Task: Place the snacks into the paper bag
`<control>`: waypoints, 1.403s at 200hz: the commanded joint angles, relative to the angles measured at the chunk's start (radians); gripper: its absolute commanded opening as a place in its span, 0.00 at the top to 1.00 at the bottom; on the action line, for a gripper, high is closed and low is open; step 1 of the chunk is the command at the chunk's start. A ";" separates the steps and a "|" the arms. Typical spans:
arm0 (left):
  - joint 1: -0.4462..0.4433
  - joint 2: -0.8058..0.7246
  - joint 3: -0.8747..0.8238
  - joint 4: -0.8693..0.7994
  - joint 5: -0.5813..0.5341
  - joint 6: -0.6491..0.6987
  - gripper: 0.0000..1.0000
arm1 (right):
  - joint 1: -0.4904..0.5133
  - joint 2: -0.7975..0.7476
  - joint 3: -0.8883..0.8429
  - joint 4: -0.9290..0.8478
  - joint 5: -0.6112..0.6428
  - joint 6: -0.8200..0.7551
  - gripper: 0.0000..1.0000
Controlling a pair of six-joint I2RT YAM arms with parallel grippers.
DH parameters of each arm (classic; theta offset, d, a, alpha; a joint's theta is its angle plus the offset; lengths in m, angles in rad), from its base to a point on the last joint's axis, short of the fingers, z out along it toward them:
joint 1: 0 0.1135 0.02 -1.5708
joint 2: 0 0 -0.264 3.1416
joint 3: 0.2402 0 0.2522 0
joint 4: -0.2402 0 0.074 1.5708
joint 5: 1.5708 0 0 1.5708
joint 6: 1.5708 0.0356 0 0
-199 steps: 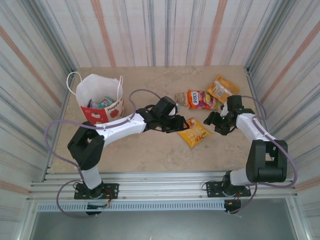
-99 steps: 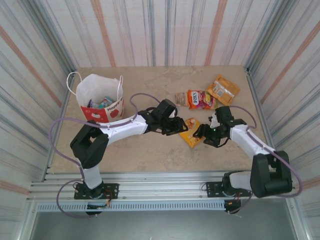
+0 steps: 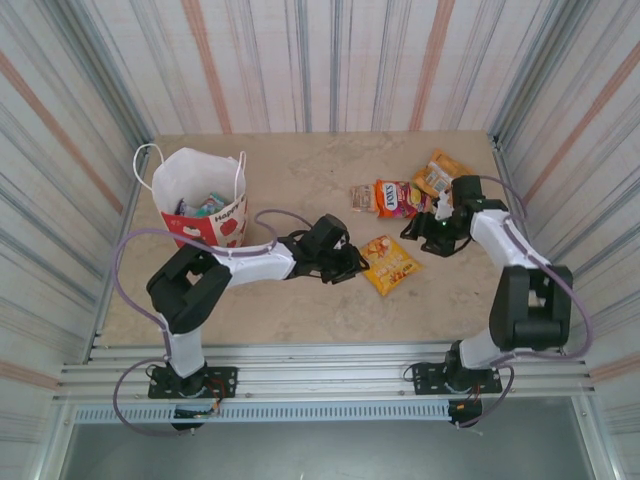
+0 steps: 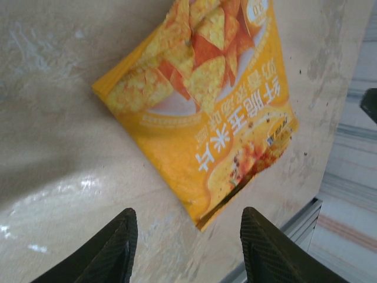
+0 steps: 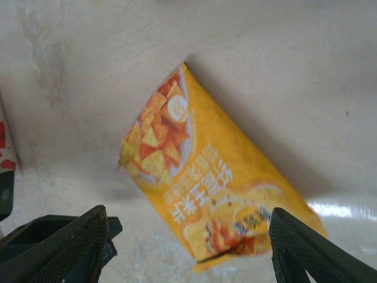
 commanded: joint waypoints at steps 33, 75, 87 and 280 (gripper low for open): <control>-0.012 0.079 0.012 0.073 -0.047 -0.094 0.49 | 0.030 0.170 0.049 0.013 -0.037 -0.086 0.31; -0.011 0.103 -0.006 0.108 -0.041 -0.115 0.49 | 0.048 0.195 -0.010 0.044 -0.040 -0.078 0.38; -0.011 0.112 -0.013 0.129 -0.038 -0.129 0.49 | 0.051 0.197 -0.032 0.049 -0.032 -0.076 0.41; -0.015 0.053 0.076 0.125 -0.027 -0.030 0.78 | 0.011 -0.056 -0.250 0.199 -0.209 0.098 0.51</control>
